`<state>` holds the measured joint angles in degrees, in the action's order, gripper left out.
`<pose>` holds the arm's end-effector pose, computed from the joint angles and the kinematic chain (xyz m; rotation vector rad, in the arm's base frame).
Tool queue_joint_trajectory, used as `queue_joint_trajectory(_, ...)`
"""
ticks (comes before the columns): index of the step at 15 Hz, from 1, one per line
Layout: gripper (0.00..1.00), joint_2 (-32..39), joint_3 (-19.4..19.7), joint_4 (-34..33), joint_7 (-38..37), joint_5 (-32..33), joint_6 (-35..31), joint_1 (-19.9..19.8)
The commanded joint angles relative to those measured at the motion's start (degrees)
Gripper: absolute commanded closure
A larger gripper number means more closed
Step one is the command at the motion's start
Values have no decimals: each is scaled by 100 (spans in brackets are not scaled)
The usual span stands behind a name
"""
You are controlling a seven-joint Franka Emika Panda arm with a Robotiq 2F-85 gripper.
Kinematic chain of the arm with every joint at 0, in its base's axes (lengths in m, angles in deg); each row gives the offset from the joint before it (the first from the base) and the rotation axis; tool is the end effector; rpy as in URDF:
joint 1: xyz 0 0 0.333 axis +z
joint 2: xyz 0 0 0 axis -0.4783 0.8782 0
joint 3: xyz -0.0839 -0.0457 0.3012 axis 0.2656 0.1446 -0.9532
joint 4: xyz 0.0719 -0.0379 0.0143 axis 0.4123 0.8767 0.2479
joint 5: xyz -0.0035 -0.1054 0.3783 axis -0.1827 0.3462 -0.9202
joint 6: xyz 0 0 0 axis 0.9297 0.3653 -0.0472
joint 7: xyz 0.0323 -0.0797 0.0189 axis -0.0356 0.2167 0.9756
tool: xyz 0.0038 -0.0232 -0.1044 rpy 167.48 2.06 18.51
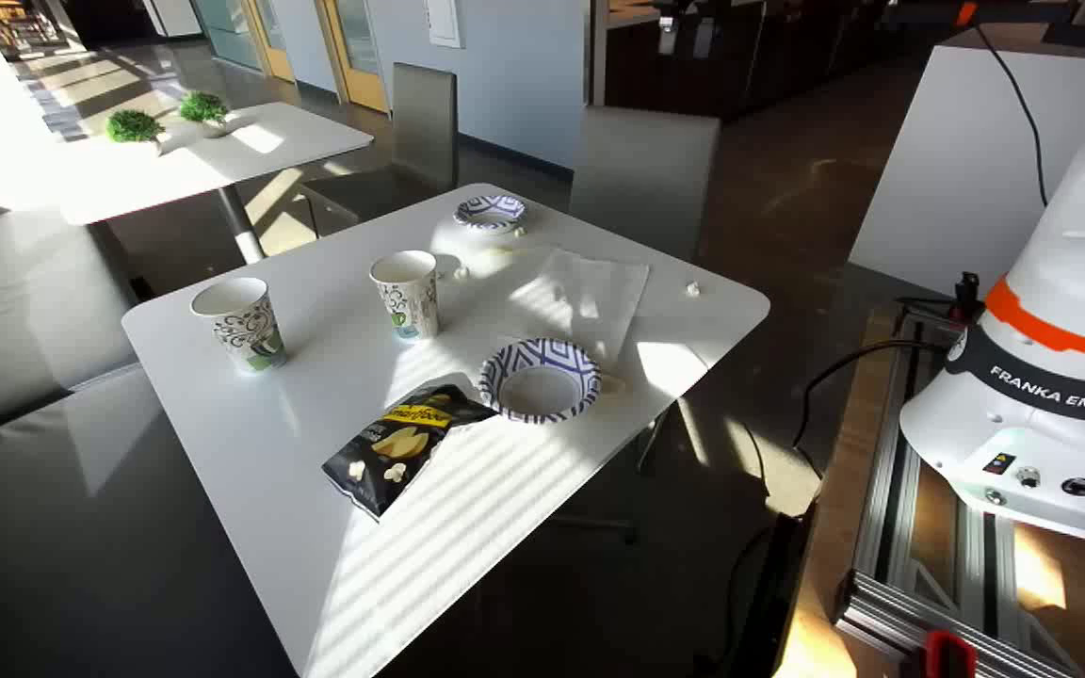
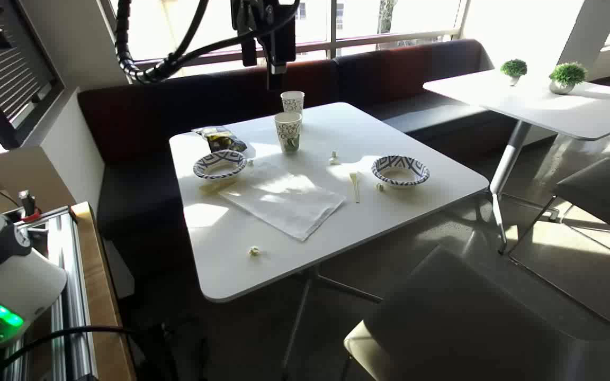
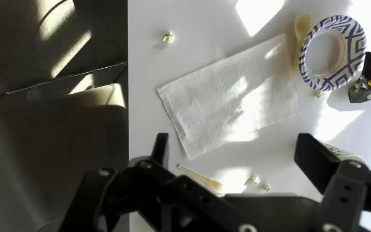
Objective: Pour the contents in the cup into the bowl
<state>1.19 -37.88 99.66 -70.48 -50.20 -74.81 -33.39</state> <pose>0.4293 -0.1757 0.4786 -2.9834 0.1609 -0.0121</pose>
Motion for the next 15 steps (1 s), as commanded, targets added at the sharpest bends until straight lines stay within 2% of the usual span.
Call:
queue_joint_trajectory(1,0,17,-136,-13,37,-43,17,-152)
queue_joint_trajectory(12,0,17,-136,-13,37,-42,17,-152)
queue_joint_trajectory(15,0,295,-471,-211,-148,-98,42,59)
